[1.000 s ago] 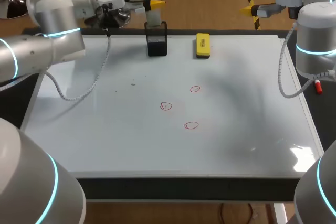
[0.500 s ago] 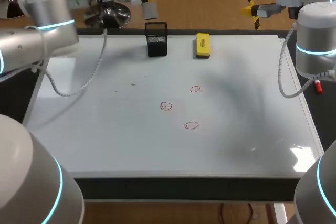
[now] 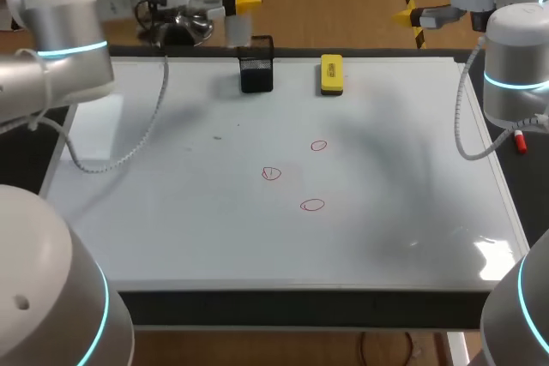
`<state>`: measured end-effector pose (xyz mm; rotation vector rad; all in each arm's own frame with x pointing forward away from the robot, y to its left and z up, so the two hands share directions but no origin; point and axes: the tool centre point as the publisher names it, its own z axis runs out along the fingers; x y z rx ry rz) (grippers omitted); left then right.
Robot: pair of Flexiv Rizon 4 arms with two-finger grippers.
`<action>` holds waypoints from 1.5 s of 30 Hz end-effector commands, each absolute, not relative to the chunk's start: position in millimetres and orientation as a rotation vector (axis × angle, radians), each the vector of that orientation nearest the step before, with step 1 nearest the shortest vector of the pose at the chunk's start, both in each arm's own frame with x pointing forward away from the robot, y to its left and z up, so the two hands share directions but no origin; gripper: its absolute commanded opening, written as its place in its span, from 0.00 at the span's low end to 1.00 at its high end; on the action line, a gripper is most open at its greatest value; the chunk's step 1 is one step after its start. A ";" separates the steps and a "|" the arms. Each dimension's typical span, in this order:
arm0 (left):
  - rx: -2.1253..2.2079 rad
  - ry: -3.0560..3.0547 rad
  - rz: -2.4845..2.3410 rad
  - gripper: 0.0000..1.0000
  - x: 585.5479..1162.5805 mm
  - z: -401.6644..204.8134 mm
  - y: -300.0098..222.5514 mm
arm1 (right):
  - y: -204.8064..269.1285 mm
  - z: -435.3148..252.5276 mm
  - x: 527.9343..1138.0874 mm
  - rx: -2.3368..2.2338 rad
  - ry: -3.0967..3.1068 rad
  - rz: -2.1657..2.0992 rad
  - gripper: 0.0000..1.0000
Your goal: Pick up the inspection probe, press it on each red-marked spot on the whiteboard one by one, put down the probe, pick up the eraser, and wipe off all the red marks.
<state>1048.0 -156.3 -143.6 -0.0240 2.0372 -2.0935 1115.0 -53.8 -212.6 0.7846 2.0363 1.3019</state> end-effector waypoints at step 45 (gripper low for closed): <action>-0.333 1.937 -1.992 0.00 952.4 -246.5 -67.0 | -53.8 -212.4 1115.5 0.785 2.039 1.301 1.00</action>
